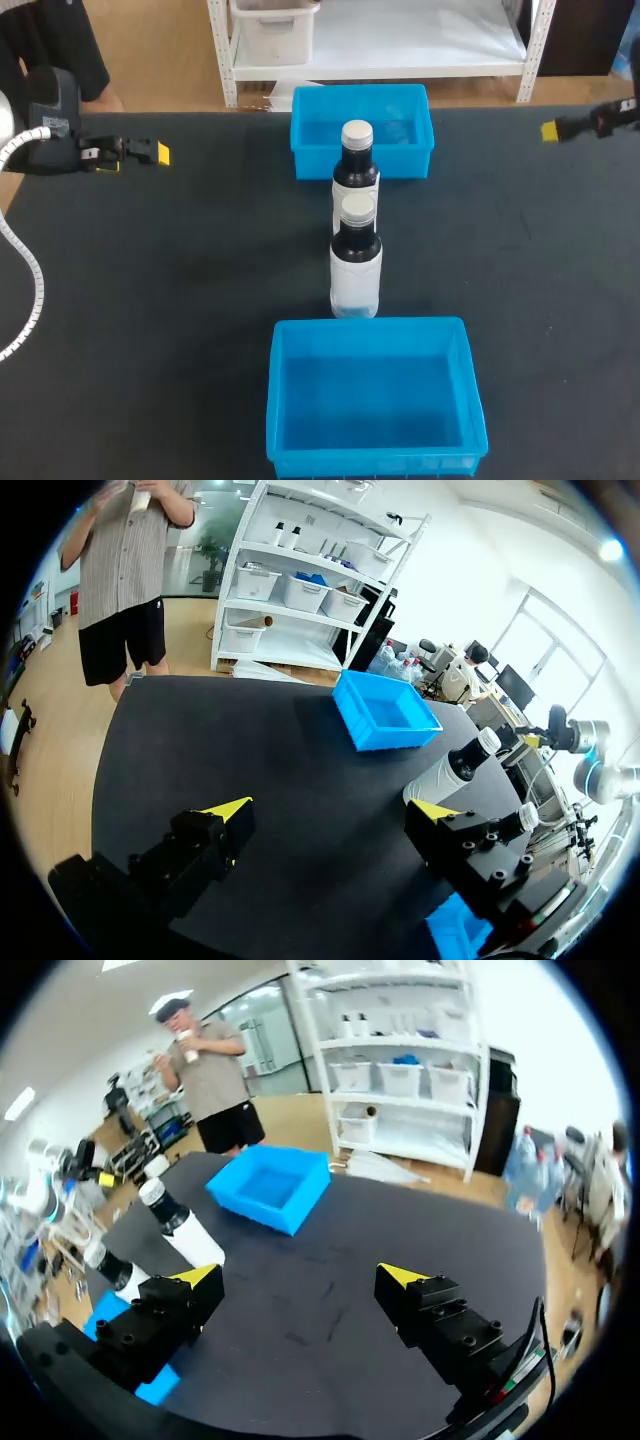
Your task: Pick up the bottle, and place it in the far bin if it is heavy, or in the near bin if it is light.
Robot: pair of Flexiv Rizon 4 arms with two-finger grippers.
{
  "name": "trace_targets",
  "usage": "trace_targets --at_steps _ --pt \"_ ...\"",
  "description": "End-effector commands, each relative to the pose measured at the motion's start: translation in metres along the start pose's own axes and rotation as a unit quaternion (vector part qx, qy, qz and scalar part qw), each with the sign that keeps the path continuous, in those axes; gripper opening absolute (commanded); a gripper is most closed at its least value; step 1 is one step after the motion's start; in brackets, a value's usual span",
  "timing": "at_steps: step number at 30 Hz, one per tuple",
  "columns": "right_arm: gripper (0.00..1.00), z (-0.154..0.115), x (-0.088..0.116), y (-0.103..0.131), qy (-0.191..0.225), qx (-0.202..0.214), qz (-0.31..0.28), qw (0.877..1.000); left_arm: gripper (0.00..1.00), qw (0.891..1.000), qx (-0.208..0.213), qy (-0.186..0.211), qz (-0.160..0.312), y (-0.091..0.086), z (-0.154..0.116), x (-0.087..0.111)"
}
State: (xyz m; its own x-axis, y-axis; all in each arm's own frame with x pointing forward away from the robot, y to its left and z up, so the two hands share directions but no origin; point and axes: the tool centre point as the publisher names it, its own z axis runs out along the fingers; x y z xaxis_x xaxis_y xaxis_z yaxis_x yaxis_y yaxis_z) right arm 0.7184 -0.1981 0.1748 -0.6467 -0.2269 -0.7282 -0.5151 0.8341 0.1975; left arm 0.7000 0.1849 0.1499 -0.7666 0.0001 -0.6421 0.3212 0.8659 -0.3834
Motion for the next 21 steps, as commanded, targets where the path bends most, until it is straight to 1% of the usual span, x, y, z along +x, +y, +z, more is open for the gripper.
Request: trace_targets --at_steps 1,2,3,5,19,20,21 --pt "1.0 -0.007 -0.013 -0.012 0.01 -0.149 -0.115 0.982 1.0 1.0 0.0 0.0 0.0 0.0 0.0 0.0" --pt "1.0 -0.009 -0.015 -0.011 0.013 -0.185 -0.131 0.974 1.0 1.0 0.0 0.0 0.0 0.0 0.0 0.0" --pt "1.0 -0.011 -0.016 -0.009 0.024 -0.216 -0.157 0.963 1.0 1.0 0.0 0.0 0.0 0.0 0.0 0.0" --pt "1.0 -0.011 -0.02 -0.01 0.042 -0.219 -0.182 0.958 1.0 1.0 0.0 0.0 0.0 0.0 0.0 0.0" --pt "1.0 -0.011 -0.02 -0.01 0.042 -0.219 -0.182 0.958 1.0 1.0 0.0 0.0 0.0 0.0 0.0 0.0" --pt "1.0 -0.008 -0.018 -0.007 0.032 -0.215 -0.195 0.956 1.0 1.0 0.0 0.0 0.0 0.0 0.0 0.0" --pt "1.0 -0.007 -0.017 -0.001 0.021 -0.223 -0.211 0.951 1.0 1.0 0.0 0.0 0.0 0.0 0.0 0.0"
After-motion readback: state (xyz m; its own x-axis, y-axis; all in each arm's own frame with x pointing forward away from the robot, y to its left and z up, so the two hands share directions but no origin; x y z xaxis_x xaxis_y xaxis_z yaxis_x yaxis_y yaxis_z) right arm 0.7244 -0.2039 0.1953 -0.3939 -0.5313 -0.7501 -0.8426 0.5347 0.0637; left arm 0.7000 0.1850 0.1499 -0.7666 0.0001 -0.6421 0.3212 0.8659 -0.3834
